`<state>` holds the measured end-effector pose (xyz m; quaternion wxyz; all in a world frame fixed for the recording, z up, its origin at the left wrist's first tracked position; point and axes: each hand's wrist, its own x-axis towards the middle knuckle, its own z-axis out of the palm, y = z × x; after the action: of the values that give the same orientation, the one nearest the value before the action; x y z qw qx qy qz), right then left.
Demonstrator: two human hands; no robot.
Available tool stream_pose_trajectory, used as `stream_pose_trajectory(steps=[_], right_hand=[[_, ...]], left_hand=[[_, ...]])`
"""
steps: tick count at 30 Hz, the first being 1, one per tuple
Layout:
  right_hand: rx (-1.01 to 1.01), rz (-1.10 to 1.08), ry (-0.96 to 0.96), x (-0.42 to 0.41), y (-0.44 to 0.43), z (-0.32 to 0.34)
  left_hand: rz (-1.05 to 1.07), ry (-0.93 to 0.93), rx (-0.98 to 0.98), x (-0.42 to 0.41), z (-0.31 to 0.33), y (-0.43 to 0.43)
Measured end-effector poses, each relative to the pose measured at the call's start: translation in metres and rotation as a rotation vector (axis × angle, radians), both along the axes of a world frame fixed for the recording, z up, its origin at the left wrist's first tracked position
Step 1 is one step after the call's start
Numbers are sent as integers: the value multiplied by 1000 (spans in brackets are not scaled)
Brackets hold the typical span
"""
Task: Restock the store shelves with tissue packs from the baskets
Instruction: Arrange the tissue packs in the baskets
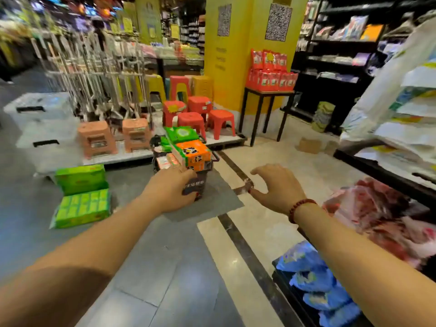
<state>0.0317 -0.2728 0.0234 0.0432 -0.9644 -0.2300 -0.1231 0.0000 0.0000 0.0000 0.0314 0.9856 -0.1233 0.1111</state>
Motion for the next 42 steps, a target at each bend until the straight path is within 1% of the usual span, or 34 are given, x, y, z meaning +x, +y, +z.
stream_pose_trajectory(steps=[3,7,9,11,14,18,23,27,30,35,42], right_hand=[[-6,68,9,59,23,-18],[11,146,41,137,56,-37],[16,192,73,169,74,-47],[-1,239,102,200,94,-57],[16,278,151,240,124,-70],[12,316,195,292,173,-88],[44,304,229,361,252,-109],[98,231,291,413,316,-116],[142,188,342,451,355,-120],[183,146,405,517,405,-134],[160,114,433,644,459,-175]], left_hand=[[83,-24,-28,37,-14,23],[194,-7,-98,84,-26,44],[231,22,-99,105,-32,52],[265,60,-88,127,-39,64],[323,104,-129,160,-47,89],[388,116,-137,208,-61,135],[343,122,-115,282,-82,210],[322,139,-138,344,-89,272],[279,189,-123,387,-94,310],[223,180,-189,458,-104,356],[158,216,-139,589,-130,423]])
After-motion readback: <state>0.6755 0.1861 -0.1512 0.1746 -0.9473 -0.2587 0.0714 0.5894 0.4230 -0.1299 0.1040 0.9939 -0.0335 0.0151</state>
